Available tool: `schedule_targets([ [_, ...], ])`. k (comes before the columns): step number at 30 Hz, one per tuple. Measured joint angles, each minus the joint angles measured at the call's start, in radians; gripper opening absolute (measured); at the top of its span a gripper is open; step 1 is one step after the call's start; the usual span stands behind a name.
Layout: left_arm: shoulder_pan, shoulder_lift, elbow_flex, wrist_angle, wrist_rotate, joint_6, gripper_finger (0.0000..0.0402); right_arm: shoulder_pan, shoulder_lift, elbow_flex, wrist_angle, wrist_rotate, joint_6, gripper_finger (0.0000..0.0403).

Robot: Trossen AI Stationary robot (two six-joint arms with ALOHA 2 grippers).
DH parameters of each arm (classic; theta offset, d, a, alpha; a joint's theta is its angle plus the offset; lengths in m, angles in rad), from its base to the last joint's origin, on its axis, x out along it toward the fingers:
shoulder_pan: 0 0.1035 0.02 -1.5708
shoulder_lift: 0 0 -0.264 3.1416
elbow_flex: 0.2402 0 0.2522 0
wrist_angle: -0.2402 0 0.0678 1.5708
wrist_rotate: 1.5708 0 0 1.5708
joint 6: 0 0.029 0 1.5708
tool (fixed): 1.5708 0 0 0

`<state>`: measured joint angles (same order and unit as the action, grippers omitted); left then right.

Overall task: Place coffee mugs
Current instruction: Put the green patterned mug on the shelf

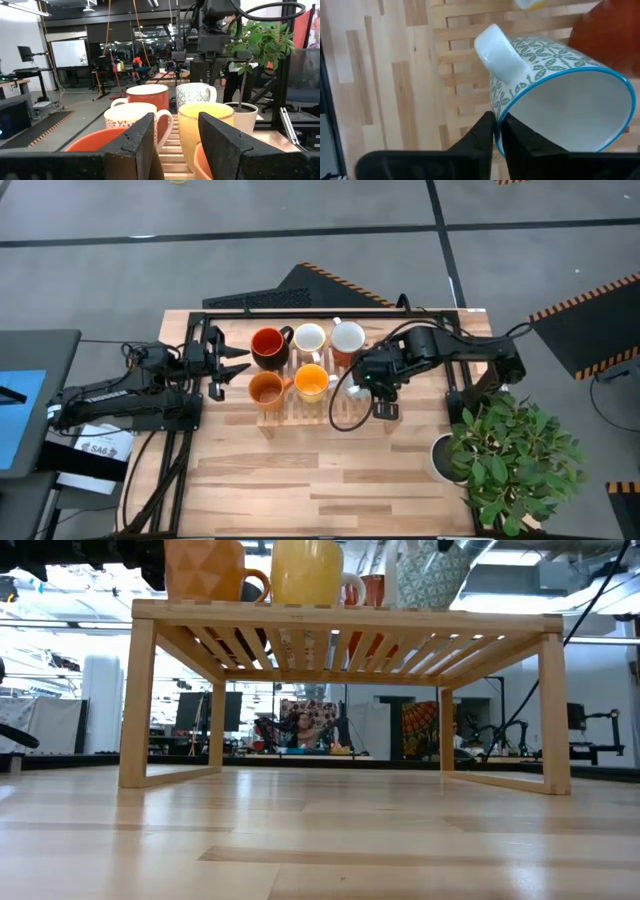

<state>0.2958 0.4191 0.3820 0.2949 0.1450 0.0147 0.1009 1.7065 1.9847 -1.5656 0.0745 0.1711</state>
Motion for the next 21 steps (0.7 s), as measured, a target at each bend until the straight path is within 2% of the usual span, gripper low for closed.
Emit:
schedule_targets([
  [3, 0.000, 0.000, 0.000, 0.000, 0.000, 0.000, 0.0141, 0.000, 0.000, 0.000, 0.012, 0.004, 0.000, 0.0092],
  [7, 0.000, 0.000, 0.000, 0.000, 0.000, 0.000, 0.0142, 0.000, 0.000, 0.000, 0.038, 0.004, -0.020, 0.0112],
  [21, 0.000, 0.000, 0.000, 0.001, -0.017, 0.000, 0.0141, -0.020, 0.000, 0.000, 0.062, 0.004, -0.052, 0.0119],
])
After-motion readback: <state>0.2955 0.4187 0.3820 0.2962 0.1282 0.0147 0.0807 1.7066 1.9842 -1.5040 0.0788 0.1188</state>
